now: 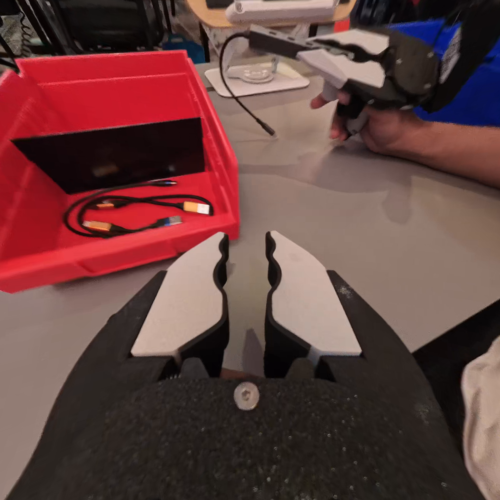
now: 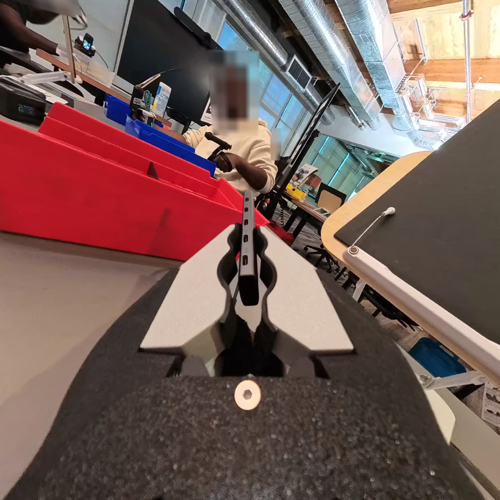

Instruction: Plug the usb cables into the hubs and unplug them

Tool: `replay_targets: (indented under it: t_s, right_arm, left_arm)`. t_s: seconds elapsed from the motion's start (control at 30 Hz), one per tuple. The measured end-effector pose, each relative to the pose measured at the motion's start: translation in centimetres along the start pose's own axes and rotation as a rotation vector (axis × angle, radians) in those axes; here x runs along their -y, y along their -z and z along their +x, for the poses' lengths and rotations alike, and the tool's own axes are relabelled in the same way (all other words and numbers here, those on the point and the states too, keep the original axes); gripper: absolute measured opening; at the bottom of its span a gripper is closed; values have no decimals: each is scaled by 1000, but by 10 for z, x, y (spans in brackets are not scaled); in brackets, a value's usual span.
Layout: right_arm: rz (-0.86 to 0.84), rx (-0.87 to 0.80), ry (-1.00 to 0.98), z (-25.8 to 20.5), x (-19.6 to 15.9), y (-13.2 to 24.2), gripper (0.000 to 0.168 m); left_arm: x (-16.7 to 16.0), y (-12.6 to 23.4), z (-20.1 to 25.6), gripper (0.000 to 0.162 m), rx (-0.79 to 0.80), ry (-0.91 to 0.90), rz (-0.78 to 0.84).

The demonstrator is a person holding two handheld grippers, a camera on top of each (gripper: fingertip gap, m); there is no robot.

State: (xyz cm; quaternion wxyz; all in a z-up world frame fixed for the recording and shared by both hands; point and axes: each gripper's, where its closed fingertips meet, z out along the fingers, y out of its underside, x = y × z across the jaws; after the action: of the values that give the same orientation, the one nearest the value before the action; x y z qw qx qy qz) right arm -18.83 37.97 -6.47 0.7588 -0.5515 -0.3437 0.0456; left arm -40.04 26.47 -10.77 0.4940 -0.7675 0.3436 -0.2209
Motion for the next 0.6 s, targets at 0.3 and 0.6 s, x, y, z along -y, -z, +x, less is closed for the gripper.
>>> replay_targets:
  t_s: [0.3,0.6]
  right_arm:
    - [-19,10,-8,0,-3,0,8]
    - [-36,26,-12,-2,-7,-2,8]
  left_arm:
    - [2,-46,-119,30,-62,-434,-761]
    - [-34,-77,-138,35,-317,-853,-1071]
